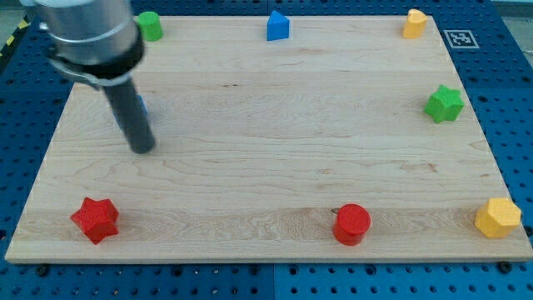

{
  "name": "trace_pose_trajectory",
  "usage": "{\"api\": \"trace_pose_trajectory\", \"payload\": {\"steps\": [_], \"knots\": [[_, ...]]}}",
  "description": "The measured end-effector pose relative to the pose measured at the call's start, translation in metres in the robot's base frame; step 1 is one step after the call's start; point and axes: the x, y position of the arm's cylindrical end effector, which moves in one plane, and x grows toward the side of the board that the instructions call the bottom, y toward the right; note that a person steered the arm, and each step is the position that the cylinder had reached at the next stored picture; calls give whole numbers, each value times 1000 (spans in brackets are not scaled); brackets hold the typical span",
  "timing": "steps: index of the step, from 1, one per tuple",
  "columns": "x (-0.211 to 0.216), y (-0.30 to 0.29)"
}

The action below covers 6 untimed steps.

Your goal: Push the cube to the right side

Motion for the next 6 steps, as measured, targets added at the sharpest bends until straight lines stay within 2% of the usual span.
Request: {"api": "trace_pose_trajectory", "payload": {"steps": [1,3,6], "knots": [[-2,-23],[-49,-62],[-49,78]]}}
